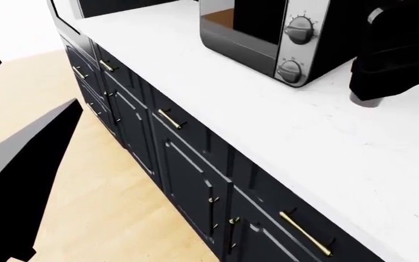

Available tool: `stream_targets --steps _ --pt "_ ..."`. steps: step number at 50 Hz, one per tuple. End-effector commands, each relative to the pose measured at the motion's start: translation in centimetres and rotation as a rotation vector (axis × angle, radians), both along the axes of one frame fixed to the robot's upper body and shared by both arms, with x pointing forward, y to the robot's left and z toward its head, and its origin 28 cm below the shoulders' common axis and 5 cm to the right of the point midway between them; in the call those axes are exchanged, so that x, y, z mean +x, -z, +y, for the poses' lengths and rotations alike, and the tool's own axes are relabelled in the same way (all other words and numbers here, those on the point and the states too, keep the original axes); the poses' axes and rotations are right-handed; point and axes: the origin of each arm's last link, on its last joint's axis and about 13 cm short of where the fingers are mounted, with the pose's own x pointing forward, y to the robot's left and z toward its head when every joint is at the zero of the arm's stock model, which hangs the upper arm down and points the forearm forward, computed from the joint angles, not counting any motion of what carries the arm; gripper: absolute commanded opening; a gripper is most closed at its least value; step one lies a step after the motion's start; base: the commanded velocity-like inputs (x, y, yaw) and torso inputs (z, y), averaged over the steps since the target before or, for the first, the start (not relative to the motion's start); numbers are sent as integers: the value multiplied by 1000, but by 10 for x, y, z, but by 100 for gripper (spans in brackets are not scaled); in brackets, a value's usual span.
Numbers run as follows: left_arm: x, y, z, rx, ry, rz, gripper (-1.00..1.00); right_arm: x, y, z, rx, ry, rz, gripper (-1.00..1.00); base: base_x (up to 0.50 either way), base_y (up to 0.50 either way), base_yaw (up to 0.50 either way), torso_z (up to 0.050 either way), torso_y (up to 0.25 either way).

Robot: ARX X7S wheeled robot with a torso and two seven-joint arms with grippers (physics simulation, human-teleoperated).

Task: Move the drinks to the dining counter.

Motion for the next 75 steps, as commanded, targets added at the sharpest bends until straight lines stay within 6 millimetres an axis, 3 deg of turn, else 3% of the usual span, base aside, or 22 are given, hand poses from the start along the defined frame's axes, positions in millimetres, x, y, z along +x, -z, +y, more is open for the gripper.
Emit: stream_targets --steps 1,23,48,59,75 --pt "0 0 0 1 1 1 100 0 0 2 -18 -7 2 100 322 383 0 0 0" --pt "-1 -1 1 -1 1 -2 100 -1 1 2 -12 -18 -4 100 250 253 0 0 1" --pt "-1 1 1 1 -1 0 100 2 3 0 64 -22 31 100 110 2 0 0 0" --pt "0 2 1 3 -3 3 100 23 6 -10 171 63 117 100 0 0 0 0 0" --pt "-1 0 1 3 -4 1 100 22 5 -13 255 154 168 100 0 0 0 0 0"
